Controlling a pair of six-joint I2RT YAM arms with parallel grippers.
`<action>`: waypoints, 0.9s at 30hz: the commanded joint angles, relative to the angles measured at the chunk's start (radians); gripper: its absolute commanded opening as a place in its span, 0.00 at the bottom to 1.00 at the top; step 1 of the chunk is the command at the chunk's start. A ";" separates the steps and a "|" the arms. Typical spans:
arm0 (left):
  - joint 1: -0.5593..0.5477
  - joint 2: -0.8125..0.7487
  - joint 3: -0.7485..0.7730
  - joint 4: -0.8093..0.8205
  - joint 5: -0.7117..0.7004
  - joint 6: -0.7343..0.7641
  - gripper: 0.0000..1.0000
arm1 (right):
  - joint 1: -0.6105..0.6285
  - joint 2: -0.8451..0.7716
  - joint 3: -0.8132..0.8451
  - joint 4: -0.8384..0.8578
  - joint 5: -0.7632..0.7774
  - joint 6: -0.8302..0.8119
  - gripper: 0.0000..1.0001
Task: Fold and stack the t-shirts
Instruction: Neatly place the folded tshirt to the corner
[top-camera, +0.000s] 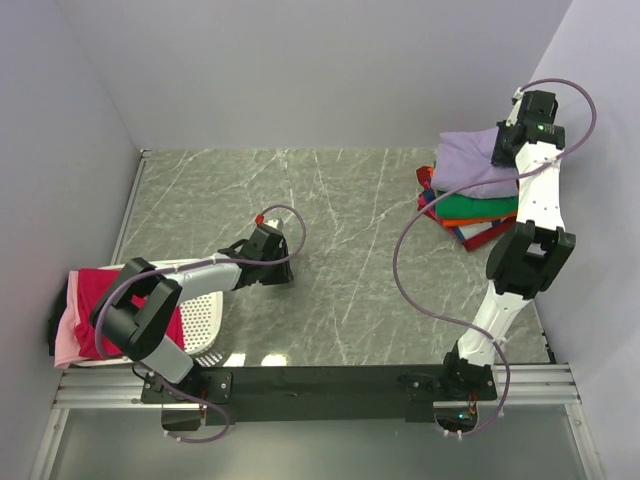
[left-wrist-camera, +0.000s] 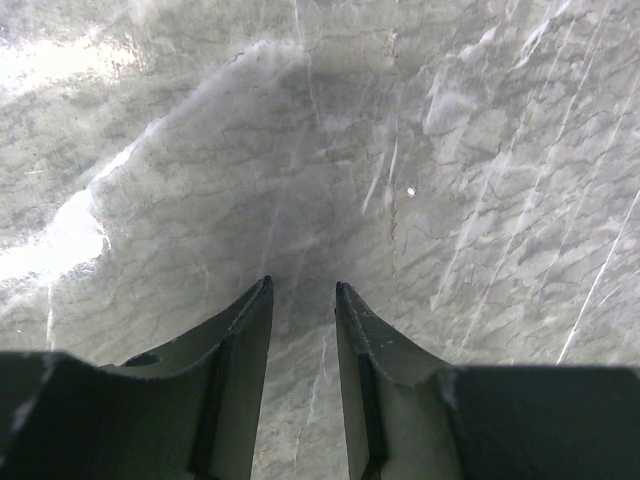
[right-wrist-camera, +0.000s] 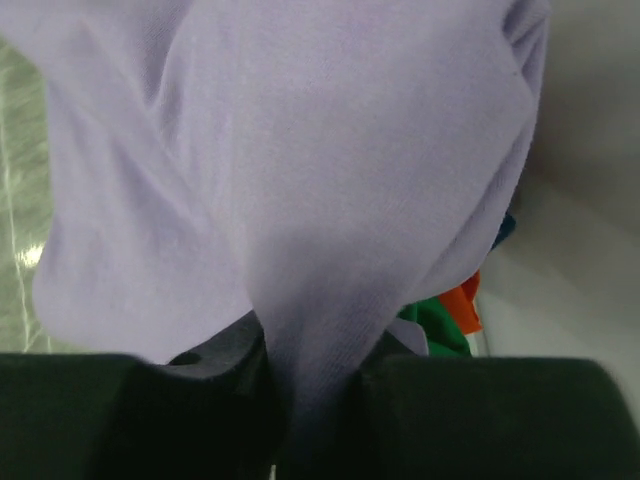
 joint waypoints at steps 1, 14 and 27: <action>-0.006 -0.022 0.036 -0.033 -0.022 -0.004 0.38 | -0.016 -0.083 -0.019 0.107 0.118 0.040 0.31; -0.007 -0.103 0.032 -0.046 -0.050 0.005 0.38 | -0.018 -0.315 -0.249 0.265 0.250 0.148 0.89; -0.007 -0.250 0.096 -0.088 -0.091 0.035 0.39 | 0.036 -0.772 -0.752 0.421 0.187 0.301 0.92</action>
